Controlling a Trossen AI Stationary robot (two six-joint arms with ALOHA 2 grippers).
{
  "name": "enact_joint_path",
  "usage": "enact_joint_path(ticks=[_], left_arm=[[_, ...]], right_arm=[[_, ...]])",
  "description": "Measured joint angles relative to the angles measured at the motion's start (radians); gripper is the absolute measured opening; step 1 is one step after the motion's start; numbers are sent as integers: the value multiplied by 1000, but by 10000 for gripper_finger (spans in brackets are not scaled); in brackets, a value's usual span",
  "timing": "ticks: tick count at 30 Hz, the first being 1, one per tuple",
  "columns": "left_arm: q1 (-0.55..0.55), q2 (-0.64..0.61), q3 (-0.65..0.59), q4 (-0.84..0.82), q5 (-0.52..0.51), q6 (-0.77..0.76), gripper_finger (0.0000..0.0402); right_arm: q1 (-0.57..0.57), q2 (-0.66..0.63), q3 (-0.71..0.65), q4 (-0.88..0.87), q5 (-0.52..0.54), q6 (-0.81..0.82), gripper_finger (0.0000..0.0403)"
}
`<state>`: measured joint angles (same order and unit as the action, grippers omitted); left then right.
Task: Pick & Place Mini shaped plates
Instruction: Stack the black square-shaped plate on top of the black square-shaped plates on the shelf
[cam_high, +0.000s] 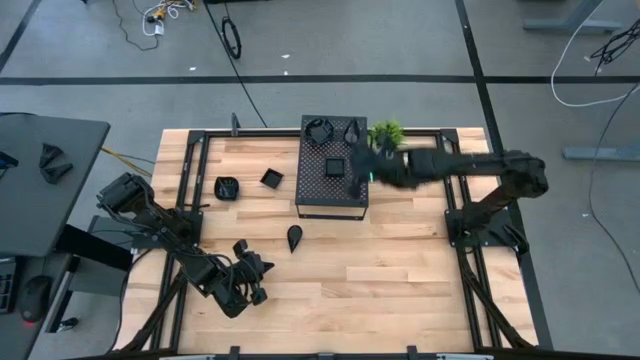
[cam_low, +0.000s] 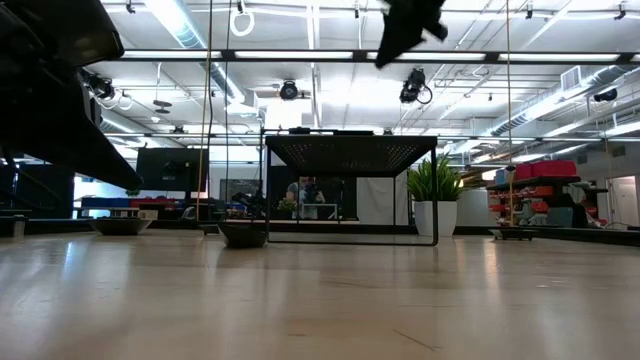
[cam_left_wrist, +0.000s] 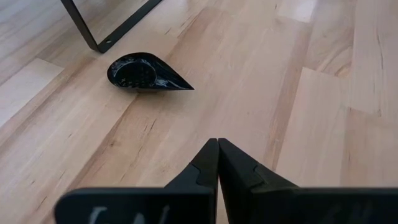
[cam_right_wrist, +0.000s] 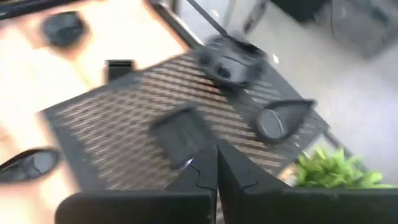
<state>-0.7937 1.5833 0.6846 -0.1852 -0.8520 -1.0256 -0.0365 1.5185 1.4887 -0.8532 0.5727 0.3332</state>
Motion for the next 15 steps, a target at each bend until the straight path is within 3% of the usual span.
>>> enact_joint_path(ticks=[4,9,12,15], left_arm=[[-1,0,0,0,0,0,16],[-1,0,0,1,0,0,16],[-1,0,0,1,-7,0,16],[2,0,0,1,-16,0,16]], right_arm=[[218,-2,-29,15,74,-2,6],[408,-1,-150,-96,-33,-103,5],[447,0,-251,-277,-59,75,3],[407,-24,-357,-457,-91,245,3]])
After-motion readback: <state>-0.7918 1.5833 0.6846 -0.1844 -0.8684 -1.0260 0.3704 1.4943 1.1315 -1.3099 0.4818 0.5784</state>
